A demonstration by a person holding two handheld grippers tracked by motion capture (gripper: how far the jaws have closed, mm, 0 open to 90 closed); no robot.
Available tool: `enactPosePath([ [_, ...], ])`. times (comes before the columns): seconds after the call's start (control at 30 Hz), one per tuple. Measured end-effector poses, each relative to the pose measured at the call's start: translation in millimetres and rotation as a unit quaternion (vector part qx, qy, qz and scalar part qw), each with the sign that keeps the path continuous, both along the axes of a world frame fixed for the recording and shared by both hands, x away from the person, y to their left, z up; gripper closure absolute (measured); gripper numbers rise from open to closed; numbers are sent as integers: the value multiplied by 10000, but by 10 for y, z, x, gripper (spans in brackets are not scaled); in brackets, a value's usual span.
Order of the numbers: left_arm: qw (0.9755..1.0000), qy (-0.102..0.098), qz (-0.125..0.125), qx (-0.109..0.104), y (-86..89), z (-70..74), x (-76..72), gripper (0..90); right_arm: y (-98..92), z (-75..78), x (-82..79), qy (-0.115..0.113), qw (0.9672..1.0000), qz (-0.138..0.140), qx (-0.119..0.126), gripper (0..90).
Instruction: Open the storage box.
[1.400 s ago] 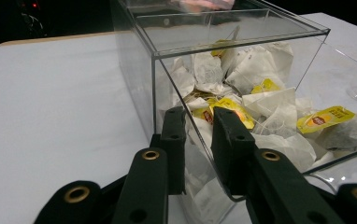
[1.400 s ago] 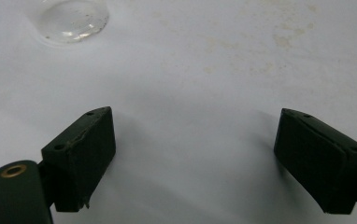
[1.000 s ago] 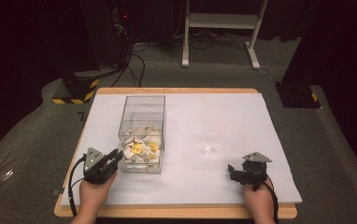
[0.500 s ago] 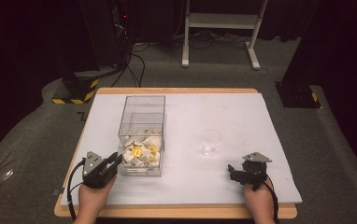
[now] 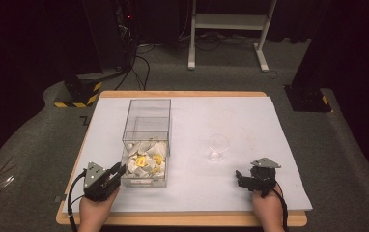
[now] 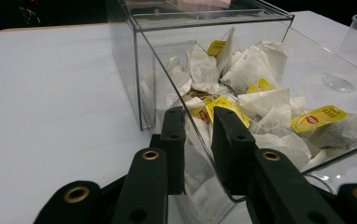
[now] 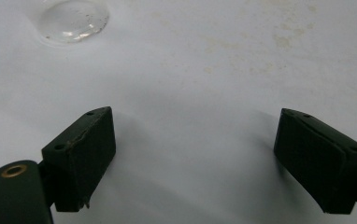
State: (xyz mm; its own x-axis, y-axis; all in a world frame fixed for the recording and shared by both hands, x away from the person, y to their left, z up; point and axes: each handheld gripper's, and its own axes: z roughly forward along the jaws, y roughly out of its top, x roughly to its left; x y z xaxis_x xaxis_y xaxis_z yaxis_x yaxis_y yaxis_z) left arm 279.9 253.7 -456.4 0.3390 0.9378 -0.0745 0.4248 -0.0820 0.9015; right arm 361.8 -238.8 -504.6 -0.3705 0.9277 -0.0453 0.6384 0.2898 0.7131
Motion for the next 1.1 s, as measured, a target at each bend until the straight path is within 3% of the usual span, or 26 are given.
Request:
enactPosePath([
  [0.57,9999,-46,-9,114,-5,5,-80,725,0,0,0,0,10000,4,1,128],
  [0.9,9997,-220,-41,95,71,117,-53,573,-5,-2,5,29,10000,-2,47,128],
  [1.1,9990,-342,-61,266,128,187,-16,544,-6,-1,6,41,10000,-6,58,128],
])
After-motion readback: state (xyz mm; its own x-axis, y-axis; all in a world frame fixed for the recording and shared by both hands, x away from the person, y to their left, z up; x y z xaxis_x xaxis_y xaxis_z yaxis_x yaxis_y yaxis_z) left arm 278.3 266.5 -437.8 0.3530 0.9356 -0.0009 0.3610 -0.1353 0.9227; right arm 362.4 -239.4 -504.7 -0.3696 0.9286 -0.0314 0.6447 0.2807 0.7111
